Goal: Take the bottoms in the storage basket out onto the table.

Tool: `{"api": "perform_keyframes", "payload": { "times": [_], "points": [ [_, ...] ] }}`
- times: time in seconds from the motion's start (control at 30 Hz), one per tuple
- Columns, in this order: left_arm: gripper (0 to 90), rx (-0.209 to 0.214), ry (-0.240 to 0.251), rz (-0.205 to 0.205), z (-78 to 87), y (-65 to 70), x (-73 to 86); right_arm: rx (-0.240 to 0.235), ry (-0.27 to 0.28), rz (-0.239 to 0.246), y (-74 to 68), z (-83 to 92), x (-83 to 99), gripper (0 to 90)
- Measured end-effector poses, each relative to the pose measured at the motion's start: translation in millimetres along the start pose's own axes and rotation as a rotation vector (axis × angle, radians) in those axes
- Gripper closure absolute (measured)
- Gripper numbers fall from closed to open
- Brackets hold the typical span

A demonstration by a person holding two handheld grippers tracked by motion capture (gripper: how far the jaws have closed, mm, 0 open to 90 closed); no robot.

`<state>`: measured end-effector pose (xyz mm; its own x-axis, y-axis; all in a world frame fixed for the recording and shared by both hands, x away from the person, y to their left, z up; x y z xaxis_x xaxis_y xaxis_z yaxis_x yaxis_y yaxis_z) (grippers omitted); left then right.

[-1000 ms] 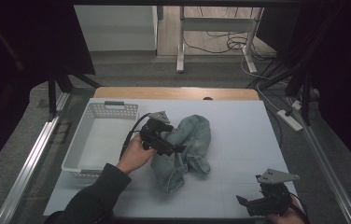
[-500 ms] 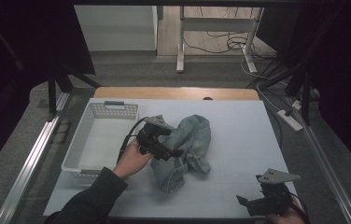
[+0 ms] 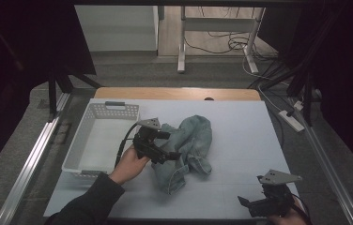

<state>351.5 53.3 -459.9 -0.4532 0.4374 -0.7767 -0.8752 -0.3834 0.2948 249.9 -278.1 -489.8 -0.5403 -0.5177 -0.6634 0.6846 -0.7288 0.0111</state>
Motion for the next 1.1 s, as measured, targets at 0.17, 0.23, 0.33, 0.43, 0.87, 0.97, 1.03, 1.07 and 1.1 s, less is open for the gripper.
{"api": "perform_keyframes", "payload": {
  "times": [0.17, 0.23, 0.33, 0.43, 0.87, 0.97, 1.03, 1.07, 1.1],
  "points": [
    [0.0, -0.006, -0.004, -0.018, 2.5, 3.1, 1.4, 0.001, -0.001, 0.003, -0.1, 0.0, 0.1, 1.3],
    [0.0, -0.013, -0.005, -0.025, 3.8, 3.8, 2.2, 0.001, 0.0, 0.003, -0.1, 0.1, 0.1, 1.3],
    [0.0, -0.02, -0.002, -0.029, 6.5, 4.2, 3.6, 0.0, 0.001, 0.004, -0.4, -0.1, 0.1, 1.3],
    [0.0, -0.01, 0.004, -0.033, 9.4, 4.6, 4.5, -0.001, 0.0, 0.006, -0.5, -0.3, 0.1, 1.3],
    [0.0, 0.009, 0.006, -0.015, 16.2, 5.3, 11.3, -0.001, -0.003, 0.009, -0.7, -0.6, 0.1, 1.3],
    [0.0, 0.011, 0.012, -0.016, 17.8, 6.5, 12.4, -0.001, -0.003, 0.008, -0.8, -0.7, 0.1, 1.3],
    [0.0, 0.006, 0.011, -0.017, 18.7, 7.0, 13.5, 0.0, -0.004, 0.009, -0.9, -0.7, 0.1, 1.3],
    [0.0, 0.002, 0.014, -0.018, 19.1, 7.1, 14.1, 0.0, -0.005, 0.009, -0.9, -0.8, 0.1, 1.3],
    [0.0, 0.0, 0.014, -0.019, 19.6, 7.2, 14.7, 0.0, -0.005, 0.009, -1.0, -0.8, 0.1, 1.3]
  ]
}}
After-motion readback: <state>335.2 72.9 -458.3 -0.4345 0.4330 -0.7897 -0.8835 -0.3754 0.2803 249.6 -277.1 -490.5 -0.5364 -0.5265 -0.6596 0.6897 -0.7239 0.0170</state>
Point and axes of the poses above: each handheld gripper's, and its own axes: z roughly backward along the jaws, x roughly out of its underside, y roughly to its right, the point moved 5 cm from there along -z, roughly forward along the jaws, and after that the axes turned 2 degrees about -y, right-handed, at the moved point
